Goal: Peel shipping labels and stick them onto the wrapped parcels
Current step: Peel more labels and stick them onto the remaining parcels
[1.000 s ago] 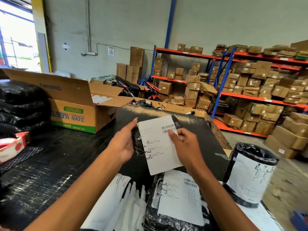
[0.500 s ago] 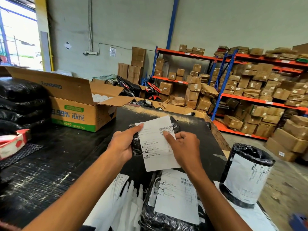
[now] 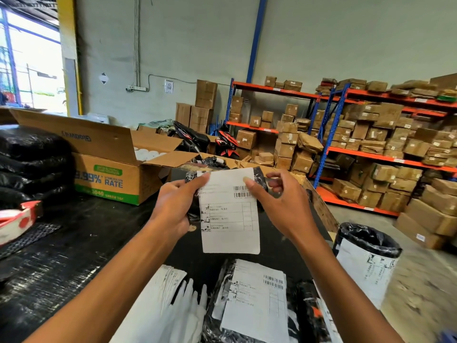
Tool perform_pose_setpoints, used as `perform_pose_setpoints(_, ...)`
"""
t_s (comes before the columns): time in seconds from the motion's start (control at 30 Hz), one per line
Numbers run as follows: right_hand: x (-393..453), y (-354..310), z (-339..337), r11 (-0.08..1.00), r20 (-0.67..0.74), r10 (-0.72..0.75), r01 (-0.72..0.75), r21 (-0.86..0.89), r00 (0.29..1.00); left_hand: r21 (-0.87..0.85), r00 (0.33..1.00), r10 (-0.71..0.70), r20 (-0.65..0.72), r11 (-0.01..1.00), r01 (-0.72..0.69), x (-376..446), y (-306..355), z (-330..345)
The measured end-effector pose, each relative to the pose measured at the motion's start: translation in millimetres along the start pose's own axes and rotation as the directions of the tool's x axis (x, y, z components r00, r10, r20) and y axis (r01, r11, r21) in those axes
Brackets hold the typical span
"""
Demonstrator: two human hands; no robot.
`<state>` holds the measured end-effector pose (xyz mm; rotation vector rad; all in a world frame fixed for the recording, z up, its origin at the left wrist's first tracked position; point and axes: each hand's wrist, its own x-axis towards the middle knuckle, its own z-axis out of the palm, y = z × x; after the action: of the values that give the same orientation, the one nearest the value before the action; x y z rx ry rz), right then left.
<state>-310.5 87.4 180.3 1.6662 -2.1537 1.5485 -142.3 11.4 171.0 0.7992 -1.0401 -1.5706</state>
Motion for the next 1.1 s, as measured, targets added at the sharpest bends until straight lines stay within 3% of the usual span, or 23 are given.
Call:
perform_pose_setpoints(0.1, 7, -10, 2, 0.992, 0.042, 0.045, -0.049, 0.118, 0.998, 0.032, 0.999, 0.035, 0.04, 0.999, -0.036, -6, 4, 7)
perform_pose_setpoints(0.27, 15, -11, -3, 0.937, -0.021, 0.135, -0.121, 0.329, 0.991, 0.03, 0.991, 0.069, 0.117, 0.997, -0.073, -13, 8, 10)
perform_pose_setpoints(0.43, 14, -16, -11, 0.871, 0.01, 0.212, -0.194, 0.452, 0.977, 0.188, 0.956, 0.246, 0.162, 0.943, -0.274, -19, 3, 13)
perform_pose_setpoints(0.57, 3, -14, -15, 0.895, 0.146, 0.08, -0.136, 0.424, 0.986, 0.109, 0.985, 0.099, 0.141, 0.987, -0.115, -13, 10, 13)
perform_pose_setpoints(0.63, 4, -9, -14, 0.866, 0.127, 0.122, -0.169, 0.47, 0.984, 0.093, 0.982, 0.072, 0.176, 0.992, -0.089, -14, 11, 13)
perform_pose_setpoints(0.77, 6, -4, -16, 0.771, 0.113, 0.271, -0.286, 0.569, 0.956, 0.15, 0.954, 0.122, 0.273, 0.974, -0.168, -20, 6, 17)
perform_pose_setpoints(0.97, -3, 1, -29, 0.879, 0.299, 0.1, -0.225, 0.421, 0.949, 0.005, 0.977, 0.042, 0.211, 0.999, -0.044, -20, 8, 21)
perform_pose_setpoints(1.1, -3, 8, -33, 0.867, 0.295, 0.054, -0.191, 0.459, 0.954, -0.015, 0.951, 0.038, 0.307, 0.999, -0.035, -24, 7, 19)
